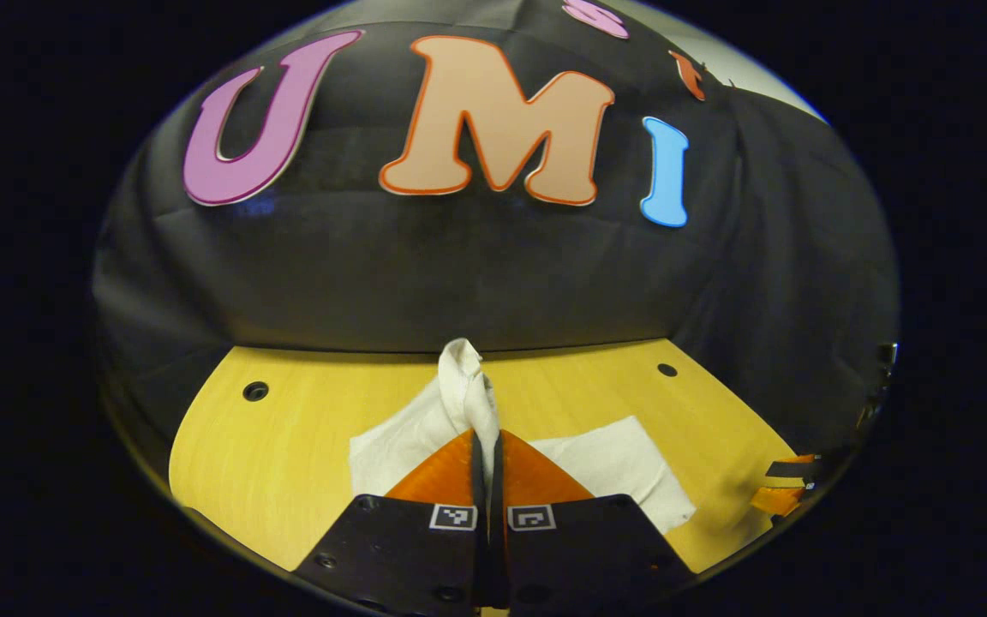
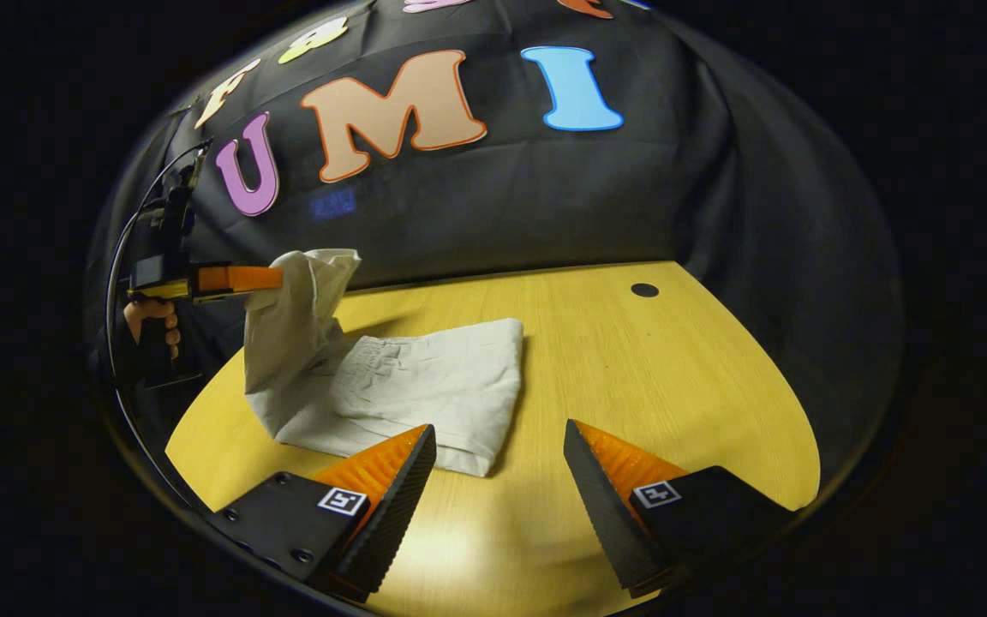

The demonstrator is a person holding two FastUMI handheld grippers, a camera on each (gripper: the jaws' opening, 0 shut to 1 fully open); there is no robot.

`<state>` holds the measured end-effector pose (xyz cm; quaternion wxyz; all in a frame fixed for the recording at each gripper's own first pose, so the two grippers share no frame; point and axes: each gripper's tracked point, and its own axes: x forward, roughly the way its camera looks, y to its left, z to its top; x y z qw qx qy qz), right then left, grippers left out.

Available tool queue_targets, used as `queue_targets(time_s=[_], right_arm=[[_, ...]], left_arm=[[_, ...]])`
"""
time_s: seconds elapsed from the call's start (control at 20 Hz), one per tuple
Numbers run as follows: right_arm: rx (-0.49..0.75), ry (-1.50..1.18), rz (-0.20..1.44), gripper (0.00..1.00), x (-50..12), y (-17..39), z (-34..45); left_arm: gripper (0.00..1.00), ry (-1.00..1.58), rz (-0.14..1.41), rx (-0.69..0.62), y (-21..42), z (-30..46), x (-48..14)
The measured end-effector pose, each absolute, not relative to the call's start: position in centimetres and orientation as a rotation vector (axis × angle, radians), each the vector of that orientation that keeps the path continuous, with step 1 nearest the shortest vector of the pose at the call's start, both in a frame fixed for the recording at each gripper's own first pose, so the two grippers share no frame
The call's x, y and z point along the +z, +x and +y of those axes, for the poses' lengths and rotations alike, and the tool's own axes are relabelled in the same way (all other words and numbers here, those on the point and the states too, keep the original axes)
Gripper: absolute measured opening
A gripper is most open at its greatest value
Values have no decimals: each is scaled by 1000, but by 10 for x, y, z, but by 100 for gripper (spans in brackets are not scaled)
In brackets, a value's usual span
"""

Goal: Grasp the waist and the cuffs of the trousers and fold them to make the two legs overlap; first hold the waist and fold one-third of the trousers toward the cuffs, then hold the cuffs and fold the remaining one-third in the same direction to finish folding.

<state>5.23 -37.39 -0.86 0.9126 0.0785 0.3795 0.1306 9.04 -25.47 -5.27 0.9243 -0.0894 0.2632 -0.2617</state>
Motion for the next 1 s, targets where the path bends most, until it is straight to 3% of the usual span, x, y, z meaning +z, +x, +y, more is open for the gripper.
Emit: queue_targets(time_s=[0.2,0.25,0.3,0.45,0.5,0.55,0.7,0.75,0.85,0.9,1.0], right_arm=[[244,179,781,97,-8,49,-401],[238,180,777,92,-8,48,-408],[234,181,779,97,-9,47,-412],[229,185,786,97,-11,45,-419],[231,186,782,92,-7,44,-420],[236,187,771,96,-4,45,-421],[250,187,746,96,0,49,-420],[258,188,747,92,1,50,-420],[270,187,738,96,4,55,-420],[269,184,729,97,6,57,-421],[264,175,697,97,16,65,-422]], left_arm=[[0,-163,538,-612,82,-315,-45],[0,-157,542,-628,78,-328,-45],[0,-155,548,-646,75,-341,-46],[0,-170,554,-689,61,-378,-49],[0,-174,554,-700,57,-389,-54],[0,-165,561,-708,50,-400,-62],[0,-97,571,-721,30,-417,-87],[0,-77,570,-728,25,-421,-93],[7,-72,569,-752,11,-429,-102],[29,-82,569,-758,3,-429,-101],[63,-93,519,-715,4,-416,-87]])
